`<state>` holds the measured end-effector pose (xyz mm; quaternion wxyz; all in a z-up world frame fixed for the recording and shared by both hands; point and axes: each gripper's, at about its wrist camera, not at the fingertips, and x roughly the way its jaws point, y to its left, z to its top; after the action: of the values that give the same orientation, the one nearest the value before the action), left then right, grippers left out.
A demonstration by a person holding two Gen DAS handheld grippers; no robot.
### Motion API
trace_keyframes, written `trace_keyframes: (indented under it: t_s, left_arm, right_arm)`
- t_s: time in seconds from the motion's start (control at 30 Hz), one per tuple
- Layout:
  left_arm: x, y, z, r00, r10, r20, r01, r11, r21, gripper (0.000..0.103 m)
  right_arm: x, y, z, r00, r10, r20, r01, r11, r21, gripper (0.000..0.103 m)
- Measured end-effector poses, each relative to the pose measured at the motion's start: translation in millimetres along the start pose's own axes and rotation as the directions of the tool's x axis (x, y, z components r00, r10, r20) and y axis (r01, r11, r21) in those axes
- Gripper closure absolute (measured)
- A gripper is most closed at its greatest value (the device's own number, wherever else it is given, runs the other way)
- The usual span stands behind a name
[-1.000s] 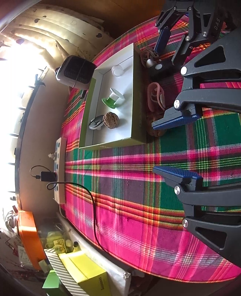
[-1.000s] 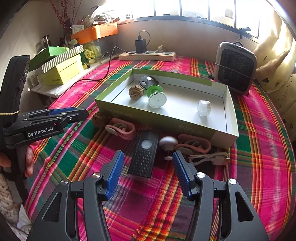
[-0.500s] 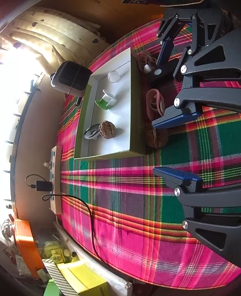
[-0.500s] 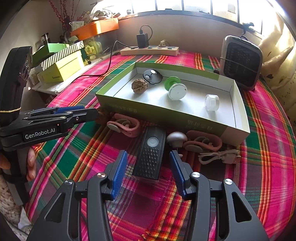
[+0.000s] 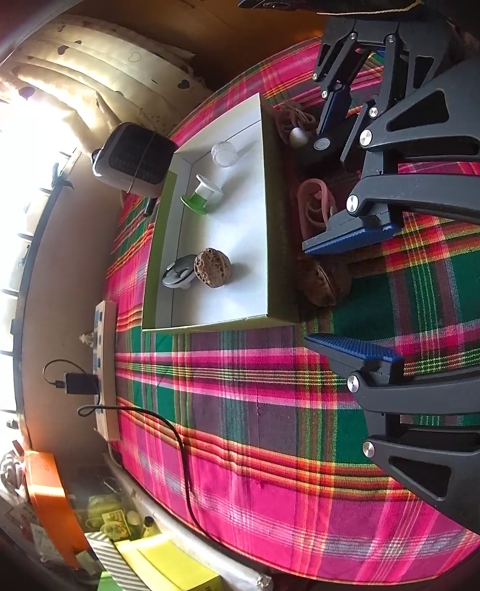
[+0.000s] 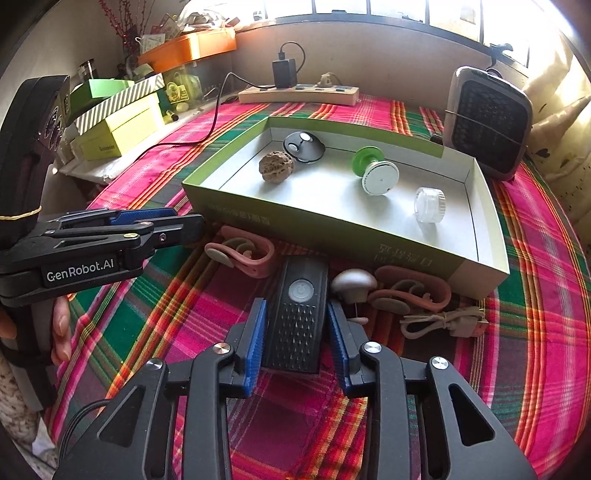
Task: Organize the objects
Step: 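Grasp the second walnut with the left gripper while the right grasps the black rectangular remote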
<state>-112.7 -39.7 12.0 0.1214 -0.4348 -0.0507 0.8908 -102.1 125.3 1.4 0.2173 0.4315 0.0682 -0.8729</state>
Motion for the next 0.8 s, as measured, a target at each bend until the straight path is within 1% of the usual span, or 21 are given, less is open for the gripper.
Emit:
trace_keyframes:
  t_s: [0.1, 0.2, 0.63, 0.7, 0.8]
  left_arm:
    - [2.0, -0.7, 0.6, 1.0, 0.004, -0.004, -0.004, 1.0, 0.001, 0.061]
    - [5.3, -0.6, -0.1, 1.0, 0.01, -0.014, -0.01, 1.0, 0.0, 0.061]
    - [6.5, -2.2, -0.2, 1.0, 0.025, -0.006, -0.025, 1.0, 0.005, 0.061]
    - [6.4, -2.2, -0.8, 1.0, 0.026, -0.005, -0.026, 1.0, 0.005, 0.062]
    - [6.4, -2.5, -1.2, 0.999, 0.038, -0.004, -0.038, 0.999, 0.011, 0.07]
  right_arm:
    - [-0.2, 0.3, 0.2, 1.0, -0.005, -0.001, 0.005, 1.0, -0.004, 0.075]
    - [0.0, -0.6, 0.7, 1.0, -0.002, 0.001, 0.002, 1.0, 0.0, 0.075]
    - [1.0, -0.7, 2.1, 1.0, -0.002, 0.002, 0.002, 1.0, -0.005, 0.075]
    - [0.9, -0.3, 2.4, 1.0, -0.002, 0.002, 0.002, 1.0, -0.004, 0.075]
    - [0.9, -0.4, 2.2, 1.0, -0.002, 0.002, 0.002, 1.0, -0.004, 0.075]
